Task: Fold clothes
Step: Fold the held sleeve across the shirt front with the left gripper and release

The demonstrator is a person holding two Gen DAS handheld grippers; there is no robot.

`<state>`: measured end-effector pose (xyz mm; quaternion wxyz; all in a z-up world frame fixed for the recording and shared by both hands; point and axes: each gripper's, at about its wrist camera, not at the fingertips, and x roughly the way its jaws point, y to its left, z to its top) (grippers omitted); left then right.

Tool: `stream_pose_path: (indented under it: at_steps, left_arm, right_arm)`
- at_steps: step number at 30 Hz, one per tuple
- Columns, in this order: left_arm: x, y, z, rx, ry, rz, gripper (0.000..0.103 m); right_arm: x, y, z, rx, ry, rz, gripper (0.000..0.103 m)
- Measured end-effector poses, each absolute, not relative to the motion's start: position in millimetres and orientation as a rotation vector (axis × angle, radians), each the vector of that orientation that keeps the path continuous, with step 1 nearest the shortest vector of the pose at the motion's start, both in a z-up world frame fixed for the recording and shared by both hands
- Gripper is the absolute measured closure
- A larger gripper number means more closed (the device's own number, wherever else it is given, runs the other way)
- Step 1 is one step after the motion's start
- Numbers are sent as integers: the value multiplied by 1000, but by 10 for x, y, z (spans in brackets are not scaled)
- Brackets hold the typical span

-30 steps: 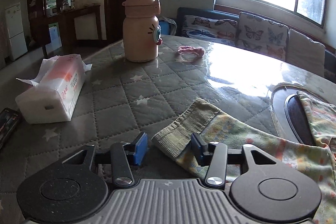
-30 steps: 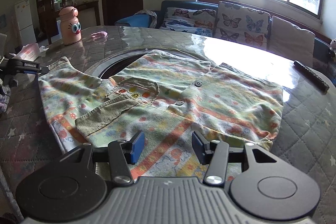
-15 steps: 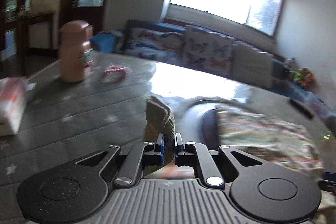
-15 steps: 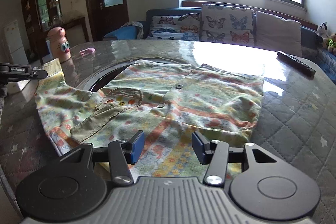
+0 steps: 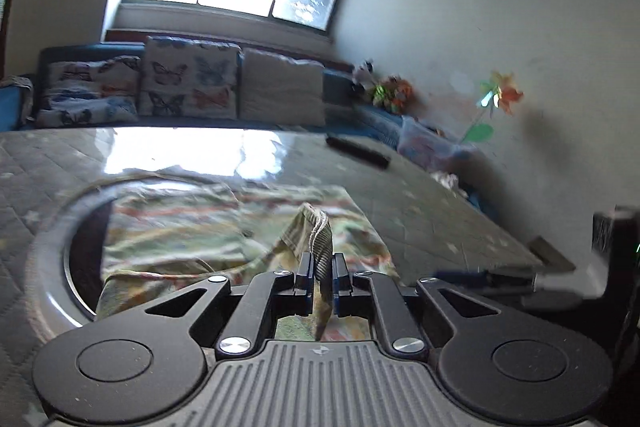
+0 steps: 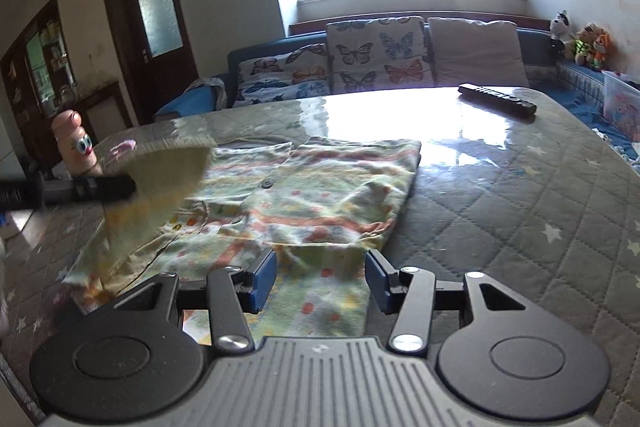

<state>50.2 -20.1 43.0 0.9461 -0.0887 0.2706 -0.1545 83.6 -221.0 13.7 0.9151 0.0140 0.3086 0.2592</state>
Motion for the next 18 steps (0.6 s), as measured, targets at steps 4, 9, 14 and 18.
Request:
stream_pose_path:
  at_steps: [4, 9, 14, 18]
  left_arm:
    - [474, -343, 224, -137, 616, -370, 90]
    - [351, -357, 179, -89, 619, -394, 65]
    - [248, -118, 231, -57, 576, -328, 53]
    - [232, 234, 230, -82, 573, -215, 53]
  right_arm:
    - [878, -2216, 145, 73, 648, 547, 54]
    - [922, -2126, 117, 105, 674, 584, 55]
    - [977, -1882, -9, 92, 723, 623, 62]
    - [1034, -1709, -120, 74, 762, 636, 66]
